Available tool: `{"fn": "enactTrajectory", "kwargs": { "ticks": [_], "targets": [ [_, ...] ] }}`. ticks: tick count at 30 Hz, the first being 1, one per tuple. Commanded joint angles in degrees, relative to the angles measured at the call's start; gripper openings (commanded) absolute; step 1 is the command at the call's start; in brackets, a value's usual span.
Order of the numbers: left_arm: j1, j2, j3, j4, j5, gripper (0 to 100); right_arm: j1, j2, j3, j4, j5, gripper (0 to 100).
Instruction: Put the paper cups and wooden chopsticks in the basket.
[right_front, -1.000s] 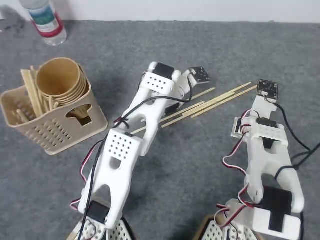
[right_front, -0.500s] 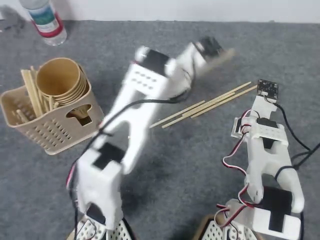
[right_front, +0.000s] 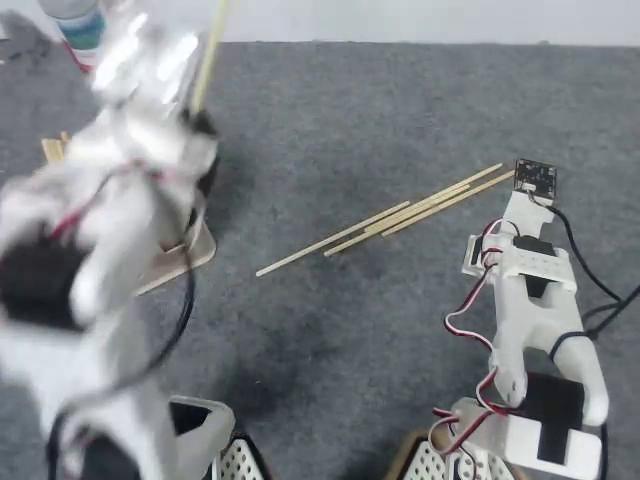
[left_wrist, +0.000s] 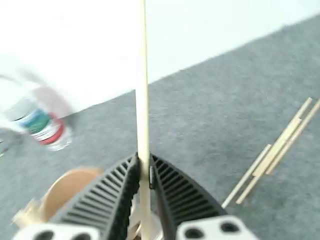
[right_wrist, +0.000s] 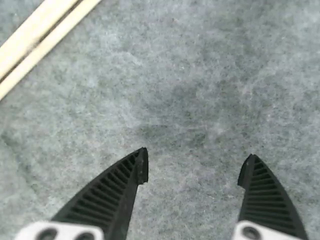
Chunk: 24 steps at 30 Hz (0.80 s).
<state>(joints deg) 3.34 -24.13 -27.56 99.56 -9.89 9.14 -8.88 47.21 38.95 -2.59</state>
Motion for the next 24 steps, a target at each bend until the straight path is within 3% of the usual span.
{"fn": "enactTrajectory", "kwargs": {
  "ticks": [1,6,11,15,24],
  "targets": [
    [-8.4,-17.8,12.6,-6.2,0.8,1,-0.7,-2.3,0.1,-0.9,1.0,29.9],
    [-24.8,-33.5,35.5,-27.5,1.3,1,-0.7,-2.3,0.1,-0.9,1.0,29.9],
    [-41.2,-45.9,66.0,-56.4,12.1,1,-0.7,-2.3,0.1,-0.9,1.0,29.9],
    [-43.6,-53.5,85.0,-71.6,15.4,1,-0.7,-2.3,0.1,-0.9,1.0,29.9],
    [-43.4,-58.9,100.4,-84.8,15.3,1,-1.6,-2.3,0.1,-0.9,1.0,29.9]
  ]
}}
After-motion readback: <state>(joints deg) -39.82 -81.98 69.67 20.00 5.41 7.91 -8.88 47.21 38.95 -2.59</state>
